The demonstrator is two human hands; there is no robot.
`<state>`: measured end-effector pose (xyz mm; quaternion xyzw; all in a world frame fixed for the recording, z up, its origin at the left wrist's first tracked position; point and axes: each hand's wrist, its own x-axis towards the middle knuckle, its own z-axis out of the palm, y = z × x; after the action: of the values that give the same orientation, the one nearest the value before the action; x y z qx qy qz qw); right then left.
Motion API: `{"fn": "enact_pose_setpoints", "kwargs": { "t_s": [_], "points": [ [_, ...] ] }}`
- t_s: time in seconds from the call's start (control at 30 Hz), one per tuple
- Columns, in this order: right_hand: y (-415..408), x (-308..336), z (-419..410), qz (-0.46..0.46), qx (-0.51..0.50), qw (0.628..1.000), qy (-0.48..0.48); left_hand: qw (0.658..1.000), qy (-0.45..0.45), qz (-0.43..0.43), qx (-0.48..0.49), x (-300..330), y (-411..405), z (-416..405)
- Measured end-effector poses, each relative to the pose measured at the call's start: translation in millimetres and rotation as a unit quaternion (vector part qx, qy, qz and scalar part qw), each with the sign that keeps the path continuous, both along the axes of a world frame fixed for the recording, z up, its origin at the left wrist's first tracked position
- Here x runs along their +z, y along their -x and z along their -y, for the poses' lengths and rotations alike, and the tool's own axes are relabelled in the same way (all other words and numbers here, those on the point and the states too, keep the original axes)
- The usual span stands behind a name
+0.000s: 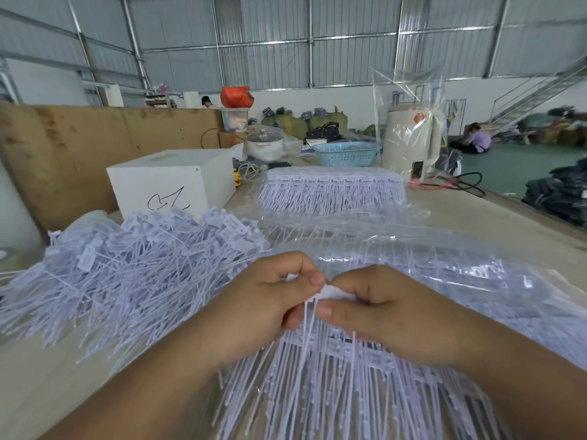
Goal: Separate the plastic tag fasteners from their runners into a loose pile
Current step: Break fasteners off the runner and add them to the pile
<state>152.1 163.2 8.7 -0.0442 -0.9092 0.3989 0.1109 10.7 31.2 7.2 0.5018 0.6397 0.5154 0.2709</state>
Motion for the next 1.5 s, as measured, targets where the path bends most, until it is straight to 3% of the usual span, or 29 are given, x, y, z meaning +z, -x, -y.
{"fn": "enact_pose_setpoints", "kwargs": {
  "t_s": [0.13,0.33,0.43,0.53,0.6,0.67,0.7,0.87,1.0,1.1,1.2,1.33,1.5],
  "points": [
    [-1.2,1.6,-3.1,-0.013,-0.04,0.999,0.008,0.997,-0.032,0.069,0.033,-1.0,-2.8,-3.2],
    [11.6,-3.5,12.1,-0.184,-0.155,0.968,-0.069,0.944,-0.135,0.294,0.061,-0.1,-17.8,-12.4],
    [8.0,6.1,5.6,-0.249,-0.214,0.944,0.029,0.908,-0.166,0.367,0.117,6.5,-0.7,-5.7],
    [-5.4,13.5,3.9,-0.208,-0.155,0.966,0.011,0.937,-0.154,0.286,0.13,10.8,12.8,1.3],
    [-8.5,12.8,11.0,-0.142,-0.105,0.978,-0.111,0.96,-0.13,0.228,0.097,9.1,7.2,0.4],
    [-8.5,14.4,18.0,-0.112,-0.102,0.942,-0.3,0.979,-0.106,0.167,0.048,6.0,-3.3,-0.3],
    [-8.2,17.6,22.8,-0.102,-0.103,0.927,-0.347,0.983,-0.099,0.149,0.028,5.3,-8.0,-0.3],
    [-8.9,25.2,34.6,-0.087,-0.114,0.886,-0.442,0.992,-0.088,0.088,0.009,7.3,-13.8,3.8],
    [-6.4,21.2,30.3,-0.072,-0.1,0.909,-0.399,0.996,-0.069,0.061,-0.004,9.9,-12.2,4.5],
    [-8.6,21.3,23.8,-0.048,-0.107,0.932,-0.344,0.996,-0.076,0.011,0.042,10.9,-5.2,4.4],
    [-13.0,27.5,16.3,0.004,-0.152,0.925,-0.349,0.99,-0.096,0.022,0.101,12.6,3.7,5.4],
    [-13.1,28.5,15.9,0.08,-0.165,0.895,-0.406,0.994,-0.064,0.017,0.087,10.7,3.4,4.7],
    [-9.9,24.8,18.3,0.017,-0.159,0.884,-0.44,0.995,-0.057,-0.03,0.07,8.7,-1.9,4.9]
  ]
}}
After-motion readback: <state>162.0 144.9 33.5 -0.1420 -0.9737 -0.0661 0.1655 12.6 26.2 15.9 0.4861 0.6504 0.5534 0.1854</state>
